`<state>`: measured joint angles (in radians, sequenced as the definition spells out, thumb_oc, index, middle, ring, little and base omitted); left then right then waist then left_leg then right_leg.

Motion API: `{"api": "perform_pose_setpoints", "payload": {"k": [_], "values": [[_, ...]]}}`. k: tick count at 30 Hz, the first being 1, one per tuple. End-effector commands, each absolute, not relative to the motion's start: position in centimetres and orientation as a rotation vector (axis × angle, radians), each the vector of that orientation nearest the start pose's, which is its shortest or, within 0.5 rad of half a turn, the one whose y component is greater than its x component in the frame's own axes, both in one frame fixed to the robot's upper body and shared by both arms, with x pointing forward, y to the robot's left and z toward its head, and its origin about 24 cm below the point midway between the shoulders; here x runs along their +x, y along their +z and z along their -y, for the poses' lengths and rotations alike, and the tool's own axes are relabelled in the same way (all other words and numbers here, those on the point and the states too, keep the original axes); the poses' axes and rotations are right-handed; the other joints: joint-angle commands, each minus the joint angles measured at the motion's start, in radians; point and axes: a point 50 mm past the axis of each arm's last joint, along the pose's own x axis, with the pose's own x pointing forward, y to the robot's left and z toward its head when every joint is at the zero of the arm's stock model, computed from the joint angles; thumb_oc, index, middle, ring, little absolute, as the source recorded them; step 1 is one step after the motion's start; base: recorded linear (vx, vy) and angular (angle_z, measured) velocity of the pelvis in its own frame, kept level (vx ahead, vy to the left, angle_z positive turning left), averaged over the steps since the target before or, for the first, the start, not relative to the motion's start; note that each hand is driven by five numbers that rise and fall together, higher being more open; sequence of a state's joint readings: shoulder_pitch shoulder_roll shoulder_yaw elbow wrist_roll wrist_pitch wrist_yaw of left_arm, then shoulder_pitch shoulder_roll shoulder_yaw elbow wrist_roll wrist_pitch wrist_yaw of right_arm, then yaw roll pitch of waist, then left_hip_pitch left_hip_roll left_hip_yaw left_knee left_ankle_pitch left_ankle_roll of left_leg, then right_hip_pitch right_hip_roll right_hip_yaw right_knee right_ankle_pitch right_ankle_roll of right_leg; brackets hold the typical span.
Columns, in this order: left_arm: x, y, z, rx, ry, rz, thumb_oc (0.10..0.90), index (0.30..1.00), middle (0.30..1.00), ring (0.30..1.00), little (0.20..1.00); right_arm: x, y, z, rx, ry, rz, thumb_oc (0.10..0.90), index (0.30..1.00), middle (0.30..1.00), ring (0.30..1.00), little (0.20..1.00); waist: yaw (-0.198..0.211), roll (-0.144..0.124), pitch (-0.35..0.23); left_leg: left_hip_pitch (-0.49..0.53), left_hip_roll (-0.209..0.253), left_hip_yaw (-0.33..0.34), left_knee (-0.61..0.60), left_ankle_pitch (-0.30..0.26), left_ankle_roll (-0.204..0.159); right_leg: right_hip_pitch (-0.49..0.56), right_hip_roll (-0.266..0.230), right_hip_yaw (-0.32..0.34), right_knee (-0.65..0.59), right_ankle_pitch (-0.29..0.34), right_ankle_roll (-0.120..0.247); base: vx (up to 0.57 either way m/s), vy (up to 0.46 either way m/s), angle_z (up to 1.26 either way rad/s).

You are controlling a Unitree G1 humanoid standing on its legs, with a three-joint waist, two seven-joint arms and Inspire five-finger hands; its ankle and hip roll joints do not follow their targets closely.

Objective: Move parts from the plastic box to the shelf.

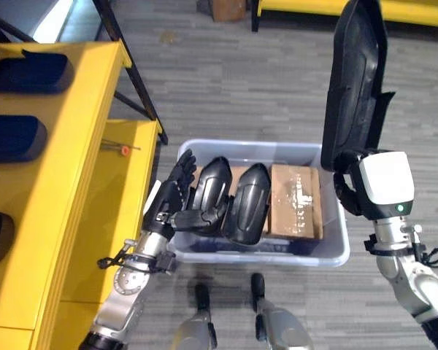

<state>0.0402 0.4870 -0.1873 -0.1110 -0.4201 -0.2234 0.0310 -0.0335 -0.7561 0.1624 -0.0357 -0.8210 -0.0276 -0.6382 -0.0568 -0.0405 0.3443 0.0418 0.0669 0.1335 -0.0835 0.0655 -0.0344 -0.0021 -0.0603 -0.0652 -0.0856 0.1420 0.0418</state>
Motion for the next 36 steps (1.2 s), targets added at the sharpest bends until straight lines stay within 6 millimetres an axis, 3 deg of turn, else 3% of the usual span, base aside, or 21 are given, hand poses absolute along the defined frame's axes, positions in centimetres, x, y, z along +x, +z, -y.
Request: {"api": "perform_pose_setpoints", "payload": {"k": [1, 6, 9, 14, 18, 24, 27, 28, 30, 33, 36], "values": [[23.7, 10.2, -18.5, 0.015, -0.196, 0.341, 0.9, 1.0, 1.0, 1.0, 1.0, 25.1, 15.7, 23.9, -1.381, -0.42, 0.784, 0.4, 0.3, 0.3, 0.3, 0.3, -0.015, 0.004, -0.152, 0.022, -0.022, 0.021, -0.004, -0.098, 0.02, 0.061, -0.02, 0.016, 0.03, -0.123, 0.08, 0.03, 0.081, 0.02], [23.8, 9.9, -18.6, 0.019, -0.168, 0.329, 0.9, 1.0, 1.0, 1.0, 1.0, 24.5, 15.8, 22.4, -1.263, -0.364, 0.82, 0.4, 0.3, 0.3, 0.3, 0.3, -0.015, -0.001, -0.179, 0.046, -0.042, 0.032, -0.004, -0.124, 0.035, 0.077, -0.041, 0.005, 0.019, -0.113, 0.097, 0.04, 0.131, 0.03], [23.9, 9.7, -18.6, 0.038, -0.162, 0.31, 0.9, 1.0, 1.0, 1.0, 1.0, 23.9, 15.4, 21.0, -1.172, -0.309, 0.822, 0.4, 0.3, 0.3, 0.3, 0.3, -0.01, 0.0, -0.185, 0.051, -0.06, 0.016, -0.004, -0.14, 0.062, 0.074, -0.052, 0.009, 0.073, -0.141, 0.105, 0.01, 0.106, 0.06], [23.6, 8.5, -18.9, 0.02, -0.159, 0.232, 0.9, 1.0, 1.0, 1.0, 1.0, 23.0, 14.4, 21.0, -1.103, -0.326, 0.762, 0.4, 0.3, 0.3, 0.3, 0.3, -0.019, 0.004, -0.202, 0.027, -0.083, -0.132, -0.004, -0.12, 0.073, 0.063, 0.053, 0.104, 0.146, -0.22, 0.04, -0.04, -0.061, 0.86], [23.2, 8.2, -19.5, 0.018, -0.131, 0.224, 0.9, 1.0, 1.0, 1.0, 1.0, 22.8, 14.5, 21.2, -1.049, -0.329, 0.764, 0.4, 0.3, 0.3, 0.3, 0.3, 0.006, 0.001, -0.199, 0.002, -0.093, -0.189, -0.004, -0.101, 0.063, 0.066, 0.071, 0.091, 0.132, -0.228, 0.02, -0.12, -0.148, 0.63], [22.0, 8.0, -20.3, 0.128, -0.13, 0.224, 0.9, 1.0, 1.0, 1.0, 1.0, 22.5, 15.0, 21.2, -1.015, -0.335, 0.793, 0.4, 0.3, 0.3, 0.3, 0.3, 0.043, 0.019, -0.174, -0.064, -0.086, -0.255, -0.004, -0.041, 0.032, 0.06, 0.104, 0.05, 0.165, -0.272, -0.025, -0.11, -0.138, 0.33], [21.9, 7.9, -20.3, 0.078, -0.175, 0.213, 0.9, 1.0, 1.0, 1.0, 1.0, 22.3, 15.1, 21.9, -1.025, -0.374, 0.779, 0.4, 0.3, 0.3, 0.3, 0.3, 0.037, 0.026, -0.163, -0.083, -0.078, -0.197, 0.007, -0.038, 0.023, 0.062, 0.098, 0.024, 0.172, -0.283, -0.029, -0.09, -0.029, 0.36], [21.8, 7.9, -20.3, 0.038, -0.209, 0.207, 0.9, 1.0, 1.0, 1.0, 1.0, 21.8, 15.1, 22.7, -1.03, -0.413, 0.763, 0.4, 0.3, 0.3, 0.3, 0.3, 0.021, 0.031, -0.152, -0.105, -0.064, -0.11, 0.029, -0.037, 0.011, 0.064, 0.087, -0.014, 0.178, -0.288, -0.027, -0.15, 0.024, 0.58], [21.9, 8.2, -19.7, 0.042, -0.253, 0.24, 0.9, 1.0, 1.0, 1.0, 1.0, 21.6, 15.1, 23.3, -1.044, -0.434, 0.767, 0.4, 0.3, 0.3, 0.3, 0.3, -0.007, 0.037, -0.146, -0.111, -0.021, -0.023, 0.059, -0.037, -0.002, 0.054, 0.067, -0.047, 0.183, -0.283, -0.025, -0.19, 0.132, 1.33], [22.1, 8.8, -19.3, 0.02, -0.256, 0.267, 0.9, 1.0, 1.0, 1.0, 1.0, 21.7, 15.5, 23.2, -1.053, -0.43, 0.791, 0.4, 0.3, 0.3, 0.3, 0.3, -0.026, 0.037, -0.145, -0.088, 0.021, 0.011, 0.081, -0.044, -0.005, 0.048, 0.041, -0.053, 0.182, -0.269, -0.023, -0.09, 0.144, 1.0], [22.1, 8.8, -19.4, 0.02, -0.256, 0.267, 0.9, 1.0, 1.0, 1.0, 1.0, 21.7, 15.5, 23.2, -1.053, -0.43, 0.791, 0.4, 0.3, 0.3, 0.3, 0.3, -0.027, 0.037, -0.144, -0.087, 0.021, 0.01, 0.083, -0.045, -0.006, 0.05, 0.041, -0.054, 0.181, -0.269, -0.023, -0.05, 0.14, 0.5]]}}
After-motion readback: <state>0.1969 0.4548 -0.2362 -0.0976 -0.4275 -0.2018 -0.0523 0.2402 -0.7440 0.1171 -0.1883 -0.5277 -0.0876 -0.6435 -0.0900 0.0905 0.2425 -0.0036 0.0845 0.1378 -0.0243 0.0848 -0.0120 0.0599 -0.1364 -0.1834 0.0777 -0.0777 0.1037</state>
